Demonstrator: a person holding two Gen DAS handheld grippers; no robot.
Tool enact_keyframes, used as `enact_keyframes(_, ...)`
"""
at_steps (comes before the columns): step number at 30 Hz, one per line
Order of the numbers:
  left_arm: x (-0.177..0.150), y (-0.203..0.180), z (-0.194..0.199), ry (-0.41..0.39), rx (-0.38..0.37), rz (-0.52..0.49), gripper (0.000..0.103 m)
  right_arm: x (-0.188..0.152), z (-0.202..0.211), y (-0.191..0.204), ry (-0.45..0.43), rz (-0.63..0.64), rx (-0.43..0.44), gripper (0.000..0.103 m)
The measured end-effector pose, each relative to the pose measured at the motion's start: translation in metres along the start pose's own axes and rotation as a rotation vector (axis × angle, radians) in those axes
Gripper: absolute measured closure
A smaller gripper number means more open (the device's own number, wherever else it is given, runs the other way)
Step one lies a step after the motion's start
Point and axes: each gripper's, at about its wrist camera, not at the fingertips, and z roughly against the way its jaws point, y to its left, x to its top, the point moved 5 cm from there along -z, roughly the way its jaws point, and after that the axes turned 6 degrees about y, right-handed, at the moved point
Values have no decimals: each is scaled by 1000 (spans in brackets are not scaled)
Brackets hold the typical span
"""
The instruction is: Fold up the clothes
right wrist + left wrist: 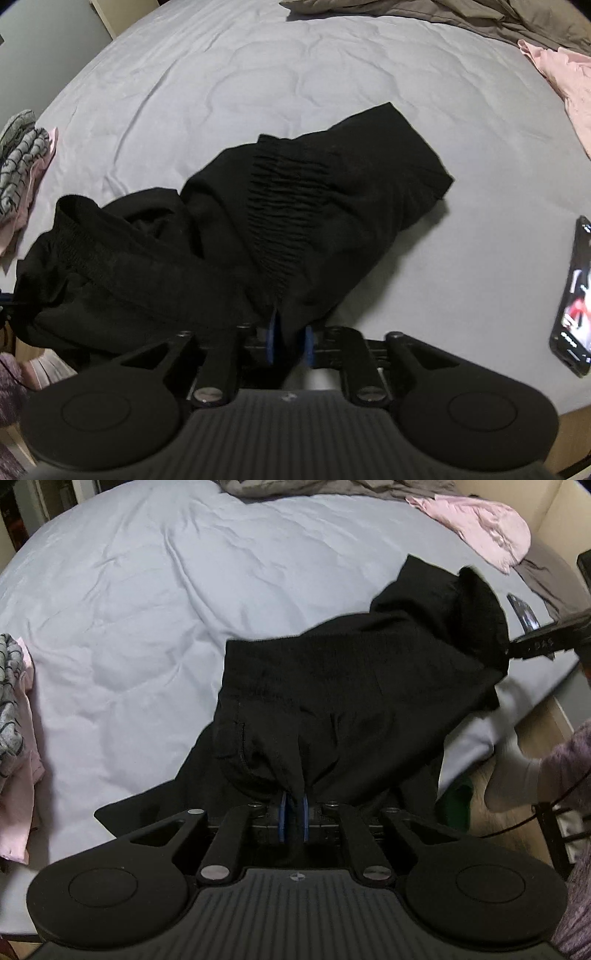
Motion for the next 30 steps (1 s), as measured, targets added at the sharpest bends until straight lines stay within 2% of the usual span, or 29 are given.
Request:
enact_keyframes(1, 0, 0, 2, -1, 2, -6, 95, -1, 4, -2, -7, 10, -21, 50)
enact_keyframes(5, 5, 5, 18, -28, 8, -11, 77, 6, 24, -6, -67, 53, -60, 50)
enact_keyframes(7, 11, 9, 28, -62, 12, -5, 65, 13, 33, -9, -97, 58, -64, 49)
enact_keyframes(8, 15, 12, 33, -83, 17, 3, 56, 15, 37, -10, -110, 61, -69, 48)
enact_keyframes(9, 18, 14, 37, -105, 21, 11, 54, 17, 41, -10, -122, 64, -73, 48)
enact_keyframes(16, 44, 21, 48, -177, 12, 32, 52, 41, 63, 6, -211, 146, -102, 40)
enact_keyframes(25, 74, 27, 6, -137, -3, 67, 52, 61, 54, 21, -211, 214, -129, 40)
enact_keyframes(29, 80, 37, -12, -106, -5, 101, 52, 64, 44, 18, -189, 232, -159, 45)
enact_keyframes(30, 80, 39, -16, -98, -9, 110, 52, 65, 42, 17, -183, 237, -167, 52)
